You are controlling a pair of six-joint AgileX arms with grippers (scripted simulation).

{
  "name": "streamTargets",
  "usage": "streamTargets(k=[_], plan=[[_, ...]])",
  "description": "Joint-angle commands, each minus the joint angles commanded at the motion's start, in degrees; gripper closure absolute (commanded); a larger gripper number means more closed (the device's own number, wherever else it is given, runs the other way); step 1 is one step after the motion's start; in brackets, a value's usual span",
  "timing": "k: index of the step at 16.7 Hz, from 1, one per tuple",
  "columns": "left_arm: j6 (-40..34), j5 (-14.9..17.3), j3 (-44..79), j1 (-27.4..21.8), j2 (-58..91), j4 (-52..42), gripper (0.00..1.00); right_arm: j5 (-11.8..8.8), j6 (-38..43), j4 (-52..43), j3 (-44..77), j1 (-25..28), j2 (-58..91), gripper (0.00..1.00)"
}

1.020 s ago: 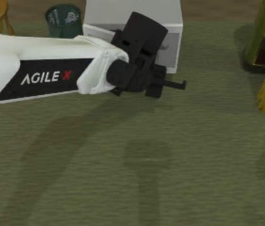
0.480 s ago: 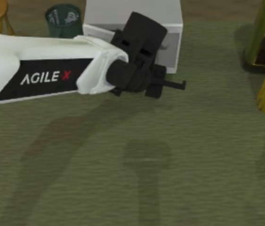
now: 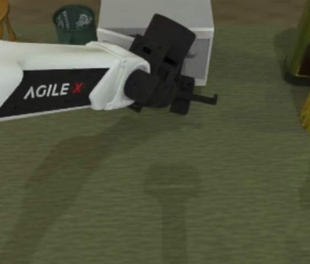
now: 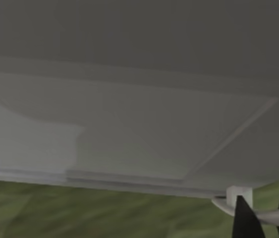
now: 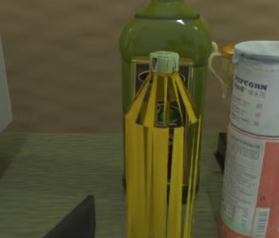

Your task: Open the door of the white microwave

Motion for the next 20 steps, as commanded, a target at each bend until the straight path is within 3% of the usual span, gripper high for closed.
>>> streamTargets(k=[7,20], plan=[[2.3,1.9,-2.3,0.6,-1.5,1.2,1.0,0.0,0.0,0.0,0.0,0.0,0.0,0.0],[2.3,1.9,-2.3,0.6,-1.5,1.2,1.0,0.0,0.0,0.0,0.0,0.0,0.0,0.0]])
